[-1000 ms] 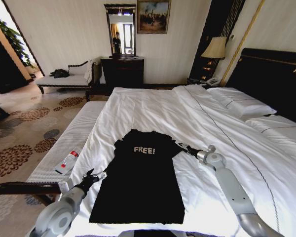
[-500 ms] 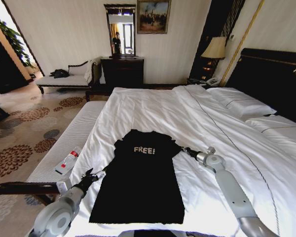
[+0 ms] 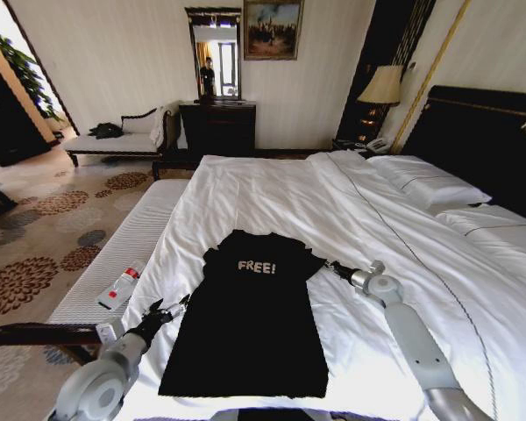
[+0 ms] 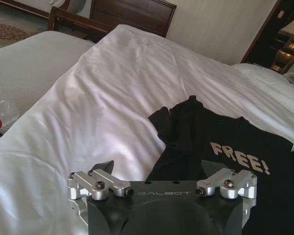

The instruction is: Fold the clothes on the bed.

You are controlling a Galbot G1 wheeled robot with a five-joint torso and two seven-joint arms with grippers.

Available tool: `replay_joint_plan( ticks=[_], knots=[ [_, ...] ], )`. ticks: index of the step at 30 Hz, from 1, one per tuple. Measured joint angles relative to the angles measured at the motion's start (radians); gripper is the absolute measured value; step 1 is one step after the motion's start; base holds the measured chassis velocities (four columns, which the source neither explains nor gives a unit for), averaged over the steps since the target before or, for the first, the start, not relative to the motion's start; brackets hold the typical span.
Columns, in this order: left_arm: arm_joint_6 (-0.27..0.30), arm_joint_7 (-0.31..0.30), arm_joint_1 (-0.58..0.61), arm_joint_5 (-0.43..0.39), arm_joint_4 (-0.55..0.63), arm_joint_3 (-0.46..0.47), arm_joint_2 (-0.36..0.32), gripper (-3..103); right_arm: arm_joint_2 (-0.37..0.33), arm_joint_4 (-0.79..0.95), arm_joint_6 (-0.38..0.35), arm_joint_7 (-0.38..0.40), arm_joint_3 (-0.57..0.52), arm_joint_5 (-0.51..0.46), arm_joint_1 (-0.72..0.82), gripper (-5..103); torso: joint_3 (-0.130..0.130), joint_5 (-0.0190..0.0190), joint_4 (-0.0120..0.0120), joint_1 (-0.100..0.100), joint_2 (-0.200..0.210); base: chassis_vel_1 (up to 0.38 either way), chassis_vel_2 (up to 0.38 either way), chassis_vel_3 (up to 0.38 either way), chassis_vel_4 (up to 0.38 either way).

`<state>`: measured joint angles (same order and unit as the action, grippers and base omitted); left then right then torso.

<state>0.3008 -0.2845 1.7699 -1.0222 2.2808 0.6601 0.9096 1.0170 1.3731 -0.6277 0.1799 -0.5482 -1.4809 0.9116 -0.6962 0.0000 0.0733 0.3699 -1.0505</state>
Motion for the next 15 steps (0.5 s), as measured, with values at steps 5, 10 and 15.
replay_joint_plan(
  ticks=[5,10,15],
  knots=[
    [0.0,0.002,-0.01,-0.001,-0.003,-0.011,0.007,100,-0.029,0.021,0.002,-0.001,-0.025,-0.008,0.022,0,0.0,0.0,0.0001,0.0,0.0,0.0,0.0,0.0,0.0],
    [0.0,0.002,-0.02,0.002,-0.001,-0.025,0.014,100,-0.043,0.017,0.004,-0.003,-0.029,-0.008,0.026,0,0.0,0.0,0.0,0.0,0.0,0.0,0.0,0.0,0.0],
    [0.0,0.002,-0.006,0.003,0.005,-0.01,0.022,100,-0.045,0.036,0.004,-0.001,-0.048,-0.014,0.044,0,0.0,0.0002,-0.0002,0.0,0.0,0.0,0.0,0.0,0.0]
  ],
)
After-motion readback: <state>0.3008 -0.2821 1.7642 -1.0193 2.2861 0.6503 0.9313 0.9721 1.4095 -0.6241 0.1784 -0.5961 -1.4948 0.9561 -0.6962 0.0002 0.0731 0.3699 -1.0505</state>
